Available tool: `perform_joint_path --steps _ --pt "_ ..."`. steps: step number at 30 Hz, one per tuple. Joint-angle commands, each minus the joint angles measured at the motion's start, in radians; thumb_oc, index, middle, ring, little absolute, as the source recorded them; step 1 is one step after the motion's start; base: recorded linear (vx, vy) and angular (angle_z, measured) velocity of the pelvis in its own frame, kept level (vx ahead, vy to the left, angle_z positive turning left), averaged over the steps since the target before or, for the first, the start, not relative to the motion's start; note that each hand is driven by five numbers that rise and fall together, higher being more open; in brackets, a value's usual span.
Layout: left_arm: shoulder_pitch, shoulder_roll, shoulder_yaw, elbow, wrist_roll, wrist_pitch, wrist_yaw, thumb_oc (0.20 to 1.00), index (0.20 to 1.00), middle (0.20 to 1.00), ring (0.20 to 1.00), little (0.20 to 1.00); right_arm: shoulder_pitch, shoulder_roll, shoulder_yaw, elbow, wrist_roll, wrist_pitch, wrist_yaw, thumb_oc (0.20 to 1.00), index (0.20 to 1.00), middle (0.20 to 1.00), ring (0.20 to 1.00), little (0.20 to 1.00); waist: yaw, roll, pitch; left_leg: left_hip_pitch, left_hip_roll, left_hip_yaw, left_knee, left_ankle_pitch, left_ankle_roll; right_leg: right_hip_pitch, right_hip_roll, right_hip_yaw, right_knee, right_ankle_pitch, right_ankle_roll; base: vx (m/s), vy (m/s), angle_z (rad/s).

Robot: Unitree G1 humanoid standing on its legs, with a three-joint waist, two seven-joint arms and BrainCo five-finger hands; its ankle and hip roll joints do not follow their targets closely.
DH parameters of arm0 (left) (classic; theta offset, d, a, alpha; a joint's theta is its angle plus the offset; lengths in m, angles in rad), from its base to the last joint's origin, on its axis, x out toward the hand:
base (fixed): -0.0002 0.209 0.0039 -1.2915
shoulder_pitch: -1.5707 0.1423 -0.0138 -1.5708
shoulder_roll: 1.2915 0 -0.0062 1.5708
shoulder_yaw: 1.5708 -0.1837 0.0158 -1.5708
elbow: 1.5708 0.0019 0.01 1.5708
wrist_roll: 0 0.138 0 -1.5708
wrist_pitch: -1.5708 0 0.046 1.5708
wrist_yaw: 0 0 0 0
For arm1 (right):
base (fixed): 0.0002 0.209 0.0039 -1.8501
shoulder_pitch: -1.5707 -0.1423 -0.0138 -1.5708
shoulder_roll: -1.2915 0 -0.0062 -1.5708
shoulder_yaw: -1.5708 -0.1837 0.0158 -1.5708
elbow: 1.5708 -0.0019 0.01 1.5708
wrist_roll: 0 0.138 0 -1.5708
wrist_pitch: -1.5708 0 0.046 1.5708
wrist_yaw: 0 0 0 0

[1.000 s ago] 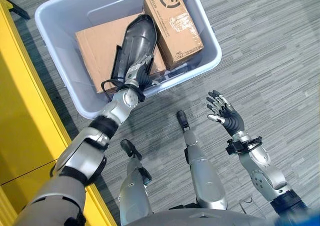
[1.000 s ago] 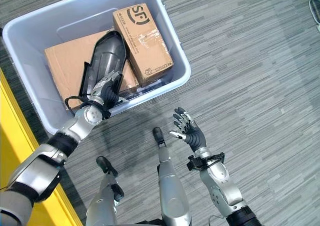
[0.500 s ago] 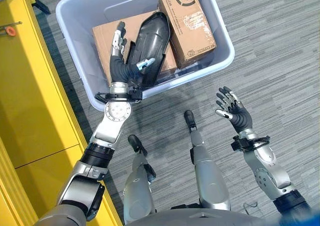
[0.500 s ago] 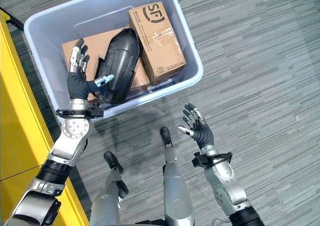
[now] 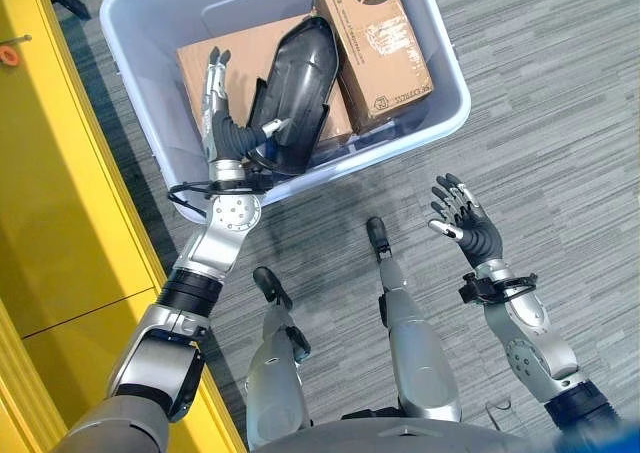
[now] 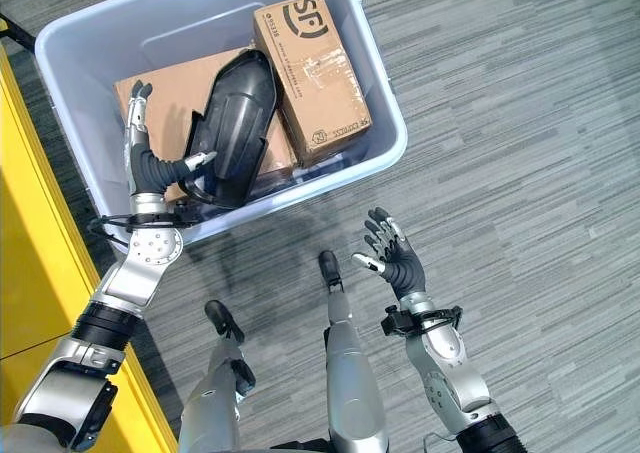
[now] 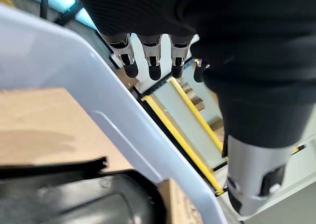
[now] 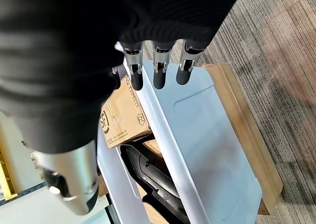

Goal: Move parts from the plastic box to the shelf.

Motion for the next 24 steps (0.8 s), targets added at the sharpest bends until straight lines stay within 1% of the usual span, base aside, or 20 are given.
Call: perform_joint_path --steps 1,4,6,7,8,9,14,16,18,20,23,24 --pt "-0.033 0.056 0.057 0.014 0.075 0.018 0.051 1.0 1.0 1.0 1.0 1.0 -0.003 -0.013 -0.037 -0.06 -0.005 -0.049 -0.005 1.0 1.0 1.0 1.0 1.0 0.003 -0.036 0.003 0.08 0.065 -0.09 0.039 -0.043 -0.053 0.015 -0.056 -0.047 0.126 -0.095 0.044 0.0 0.0 0.0" --pt "-0.031 0.067 0.066 0.041 0.107 0.053 0.06 1.0 1.0 1.0 1.0 1.0 -0.007 -0.017 -0.035 -0.061 -0.003 -0.04 -0.003 1.0 1.0 1.0 1.0 1.0 0.002 -0.034 0.004 0.071 0.065 -0.09 0.039 -0.042 -0.053 0.005 -0.054 -0.044 0.126 -0.094 0.044 -0.01 0.004 -0.03" --pt "-0.049 0.081 0.064 0.102 0.148 0.097 0.073 1.0 1.0 1.0 1.0 1.0 -0.012 -0.023 -0.031 -0.061 -0.001 -0.033 0.0 1.0 1.0 1.0 1.0 1.0 -0.001 -0.033 0.006 0.066 0.064 -0.088 0.042 -0.042 -0.052 -0.006 -0.051 -0.042 0.133 -0.095 0.042 0.04 0.021 -0.01" --pt "-0.062 0.086 0.056 0.134 0.154 0.112 0.074 1.0 1.0 1.0 1.0 1.0 -0.012 -0.026 -0.033 -0.063 0.0 -0.03 0.0 1.0 1.0 1.0 1.0 1.0 -0.003 -0.027 0.002 0.075 0.061 -0.095 0.037 -0.065 -0.058 -0.001 -0.052 -0.041 0.133 -0.117 0.047 0.0 0.0 0.0" --pt "-0.064 0.085 0.056 0.136 0.153 0.112 0.075 1.0 1.0 1.0 1.0 1.0 -0.012 -0.027 -0.033 -0.064 0.0 -0.03 0.0 1.0 1.0 1.0 1.0 1.0 -0.005 -0.032 0.009 0.063 0.063 -0.088 0.043 -0.044 -0.052 -0.011 -0.05 -0.039 0.136 -0.097 0.041 0.07 0.039 -0.01" --pt "-0.077 0.084 0.056 0.166 0.138 0.118 0.077 1.0 1.0 1.0 1.0 1.0 -0.012 -0.031 -0.032 -0.066 0.0 -0.028 0.0 1.0 1.0 1.0 1.0 1.0 -0.004 -0.027 0.005 0.07 0.059 -0.095 0.039 -0.067 -0.058 -0.007 -0.051 -0.039 0.136 -0.115 0.046 0.0 0.0 0.0" --pt "-0.131 0.085 0.052 0.255 0.073 0.12 0.086 1.0 1.0 1.0 1.0 1.0 -0.004 -0.039 -0.028 -0.07 0.002 -0.023 0.006 1.0 1.0 1.0 1.0 1.0 -0.012 -0.03 0.016 0.054 0.059 -0.095 0.049 -0.072 -0.056 -0.025 -0.048 -0.038 0.145 -0.114 0.046 0.01 0.001 -0.02" --pt "-0.159 0.096 0.034 0.286 0.066 0.126 0.08 1.0 1.0 1.0 1.0 1.0 0.0 -0.042 -0.023 -0.068 0.003 -0.022 0.007 1.0 1.0 1.0 1.0 1.0 -0.016 -0.029 0.018 0.045 0.061 -0.098 0.053 -0.071 -0.057 -0.034 -0.046 -0.037 0.15 -0.115 0.045 -0.01 -0.02 -0.05" --pt "-0.205 0.105 -0.004 0.352 0.058 0.133 0.07 1.0 1.0 1.0 1.0 1.0 -0.002 -0.05 -0.015 -0.07 0.008 -0.024 0.012 1.0 1.0 1.0 1.0 1.0 -0.022 -0.029 0.021 0.033 0.062 -0.1 0.057 -0.068 -0.058 -0.046 -0.042 -0.037 0.155 -0.116 0.044 0.0 -0.011 -0.02" --pt "-0.275 0.11 -0.046 0.445 0.021 0.133 0.068 1.0 1.0 1.0 1.0 1.0 -0.003 -0.063 -0.003 -0.073 0.013 -0.031 0.017 1.0 1.0 1.0 1.0 1.0 -0.032 -0.03 0.025 0.015 0.063 -0.102 0.063 -0.068 -0.06 -0.064 -0.037 -0.038 0.163 -0.115 0.045 0.0 0.0 0.0" --pt "-0.31 0.111 -0.063 0.489 -0.002 0.128 0.066 1.0 1.0 1.0 1.0 1.0 -0.006 -0.067 0.0 -0.073 0.016 -0.035 0.017 1.0 1.0 1.0 1.0 1.0 -0.036 -0.031 0.027 0.006 0.065 -0.103 0.068 -0.067 -0.06 -0.075 -0.035 -0.036 0.167 -0.115 0.045 0.0 0.0 0.0" --pt "-0.34 0.118 -0.085 0.523 -0.013 0.128 0.061 1.0 1.0 1.0 1.0 1.0 -0.004 -0.073 0.003 -0.072 0.015 -0.041 0.014 1.0 1.0 1.0 1.0 1.0 -0.041 -0.03 0.03 -0.002 0.067 -0.103 0.07 -0.066 -0.061 -0.082 -0.032 -0.035 0.17 -0.114 0.043 0.0 -0.018 -0.04"
